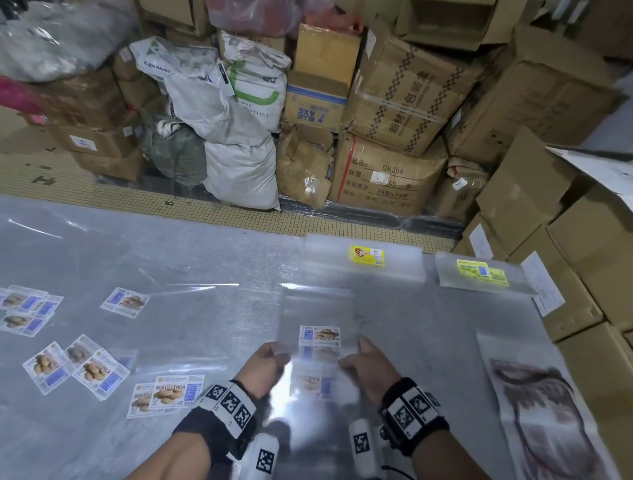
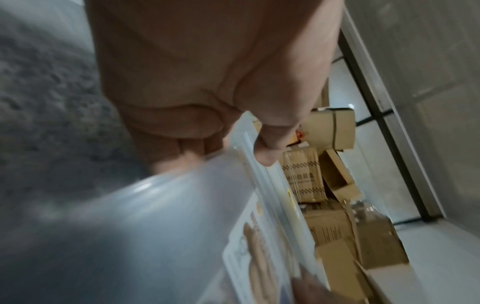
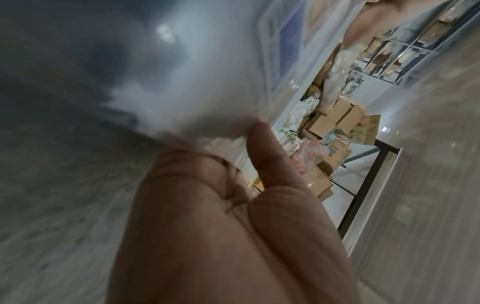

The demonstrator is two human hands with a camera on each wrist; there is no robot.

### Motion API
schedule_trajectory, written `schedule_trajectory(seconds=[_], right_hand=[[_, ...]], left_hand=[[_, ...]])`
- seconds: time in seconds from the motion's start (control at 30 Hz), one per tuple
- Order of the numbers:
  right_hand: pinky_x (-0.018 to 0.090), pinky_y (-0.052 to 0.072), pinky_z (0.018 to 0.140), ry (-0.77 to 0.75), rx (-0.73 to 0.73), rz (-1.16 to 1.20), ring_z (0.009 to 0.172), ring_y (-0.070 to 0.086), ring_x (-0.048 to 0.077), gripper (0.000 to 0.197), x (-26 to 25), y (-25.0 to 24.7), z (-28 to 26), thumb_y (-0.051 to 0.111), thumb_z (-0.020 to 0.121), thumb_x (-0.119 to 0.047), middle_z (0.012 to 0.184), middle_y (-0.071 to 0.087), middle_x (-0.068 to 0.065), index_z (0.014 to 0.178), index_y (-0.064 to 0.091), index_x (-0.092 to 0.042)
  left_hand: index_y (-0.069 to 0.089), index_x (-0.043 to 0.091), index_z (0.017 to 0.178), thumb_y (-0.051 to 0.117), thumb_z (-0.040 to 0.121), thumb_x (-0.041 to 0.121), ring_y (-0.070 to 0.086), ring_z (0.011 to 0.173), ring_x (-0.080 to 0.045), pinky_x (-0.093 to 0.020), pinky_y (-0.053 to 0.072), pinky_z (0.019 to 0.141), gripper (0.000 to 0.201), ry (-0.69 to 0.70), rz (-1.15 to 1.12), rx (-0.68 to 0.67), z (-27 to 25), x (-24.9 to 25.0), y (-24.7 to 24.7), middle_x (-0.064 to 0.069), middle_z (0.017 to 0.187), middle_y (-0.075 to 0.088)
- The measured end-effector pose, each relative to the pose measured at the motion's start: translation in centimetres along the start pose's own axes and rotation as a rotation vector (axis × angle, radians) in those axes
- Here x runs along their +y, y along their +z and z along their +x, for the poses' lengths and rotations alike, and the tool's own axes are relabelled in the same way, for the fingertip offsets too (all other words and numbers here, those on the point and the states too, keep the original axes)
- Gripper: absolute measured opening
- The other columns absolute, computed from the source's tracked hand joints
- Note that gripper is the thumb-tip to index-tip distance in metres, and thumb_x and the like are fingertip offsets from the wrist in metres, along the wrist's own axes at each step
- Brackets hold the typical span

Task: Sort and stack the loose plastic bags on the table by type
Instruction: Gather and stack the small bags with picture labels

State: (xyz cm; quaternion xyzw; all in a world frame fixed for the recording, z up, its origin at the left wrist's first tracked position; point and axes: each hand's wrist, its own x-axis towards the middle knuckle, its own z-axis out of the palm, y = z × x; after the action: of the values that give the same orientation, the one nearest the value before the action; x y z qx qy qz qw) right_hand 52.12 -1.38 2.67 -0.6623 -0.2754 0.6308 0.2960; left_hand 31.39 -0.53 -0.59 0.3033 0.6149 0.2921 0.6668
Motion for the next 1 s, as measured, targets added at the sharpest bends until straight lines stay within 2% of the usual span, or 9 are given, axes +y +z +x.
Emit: schedule_trajectory(seconds=[0.07, 0.13, 0.27, 0.37, 0.47, 0.53, 0.67, 0.83, 1.0], right_hand=[[0.051, 0.051, 0.096, 0.010, -0.041, 0.022, 0.099, 0.069, 0.037, 0.041, -0.3, -0.2, -0.7, 0.056, 0.081, 0.013, 0.107, 0.072, 0.015, 0.116, 0.057, -0.009], [0.052, 0.052, 0.094, -0.015, -0.082, 0.036, 0.096, 0.071, 0.036, 0.039, -0.4, -0.1, -1.0, 0.055, 0.084, 0.013, 0.104, 0.074, 0.014, 0.116, 0.060, -0.010], [0.044, 0.060, 0.078, -0.026, -0.061, 0.001, 0.086, 0.073, 0.031, 0.034, 0.0, 0.7, -0.1, 0.053, 0.084, 0.012, 0.100, 0.074, 0.014, 0.113, 0.058, -0.007], [0.045, 0.060, 0.079, -0.013, -0.045, -0.021, 0.087, 0.073, 0.031, 0.036, -0.2, 0.6, 0.2, 0.049, 0.083, 0.010, 0.102, 0.072, 0.015, 0.114, 0.056, -0.007], [0.049, 0.057, 0.087, 0.003, -0.052, 0.004, 0.094, 0.071, 0.032, 0.037, -0.1, 0.3, 0.6, 0.050, 0.085, 0.006, 0.104, 0.073, 0.013, 0.118, 0.056, -0.007], [0.043, 0.059, 0.083, -0.021, -0.061, -0.055, 0.094, 0.072, 0.027, 0.044, 0.0, 0.3, 0.7, 0.054, 0.084, 0.004, 0.106, 0.073, 0.008, 0.124, 0.055, -0.013], [0.021, 0.056, 0.064, -0.117, -0.044, -0.106, 0.090, 0.071, 0.015, 0.042, -0.4, 0.7, 0.4, 0.051, 0.085, 0.007, 0.105, 0.071, 0.000, 0.117, 0.057, -0.019], [0.032, 0.059, 0.070, -0.104, -0.032, -0.109, 0.093, 0.072, 0.022, 0.057, 0.5, 1.2, 0.9, 0.046, 0.077, 0.010, 0.112, 0.069, 0.004, 0.123, 0.054, -0.023], [0.026, 0.057, 0.064, -0.118, -0.064, -0.084, 0.091, 0.072, 0.017, 0.058, 0.6, 1.3, 0.5, 0.046, 0.082, 0.011, 0.108, 0.071, 0.000, 0.123, 0.053, -0.029]], left_hand=[[0.065, -0.001, 0.109, 0.070, 0.082, 0.008, 0.068, 0.081, -0.025, -0.029, 0.045, 0.072, 0.030, -0.034, -0.038, 0.004, -1.0, 1.2, -0.2, -0.010, 0.084, 0.073], [0.066, 0.004, 0.105, 0.066, 0.087, 0.010, 0.073, 0.078, -0.019, -0.029, 0.045, 0.069, 0.019, -0.073, -0.088, -0.048, -1.8, 2.0, -0.1, -0.008, 0.087, 0.076], [0.068, 0.010, 0.111, 0.072, 0.069, 0.036, 0.067, 0.103, -0.028, -0.044, 0.048, 0.095, 0.050, -0.006, -0.023, -0.053, -0.9, 1.8, 0.3, -0.010, 0.105, 0.073], [0.059, 0.004, 0.119, 0.073, 0.077, 0.023, 0.069, 0.099, -0.030, -0.040, 0.052, 0.088, 0.047, 0.007, -0.058, -0.050, -0.5, 1.6, 0.5, -0.015, 0.106, 0.073], [0.053, 0.005, 0.123, 0.074, 0.077, 0.017, 0.068, 0.105, -0.027, -0.043, 0.047, 0.099, 0.052, 0.015, -0.054, -0.076, -0.8, 1.4, 0.3, -0.010, 0.108, 0.073], [0.054, 0.007, 0.123, 0.068, 0.083, 0.004, 0.066, 0.107, -0.030, -0.048, 0.045, 0.103, 0.042, 0.015, -0.054, -0.069, -0.6, 1.2, 0.1, -0.011, 0.108, 0.073], [0.064, 0.013, 0.103, 0.066, 0.082, -0.003, 0.068, 0.098, -0.032, -0.053, 0.048, 0.097, 0.026, 0.057, -0.015, 0.045, -0.6, 1.0, 0.1, -0.010, 0.097, 0.075], [0.066, 0.011, 0.104, 0.063, 0.084, -0.005, 0.070, 0.093, -0.035, -0.052, 0.053, 0.091, 0.026, 0.031, -0.056, 0.051, -0.7, 1.1, 0.1, -0.012, 0.094, 0.075], [0.061, 0.007, 0.110, 0.061, 0.084, -0.007, 0.071, 0.092, -0.036, -0.051, 0.054, 0.088, 0.030, 0.006, -0.090, 0.050, -0.8, 0.7, 0.1, -0.015, 0.098, 0.075]])
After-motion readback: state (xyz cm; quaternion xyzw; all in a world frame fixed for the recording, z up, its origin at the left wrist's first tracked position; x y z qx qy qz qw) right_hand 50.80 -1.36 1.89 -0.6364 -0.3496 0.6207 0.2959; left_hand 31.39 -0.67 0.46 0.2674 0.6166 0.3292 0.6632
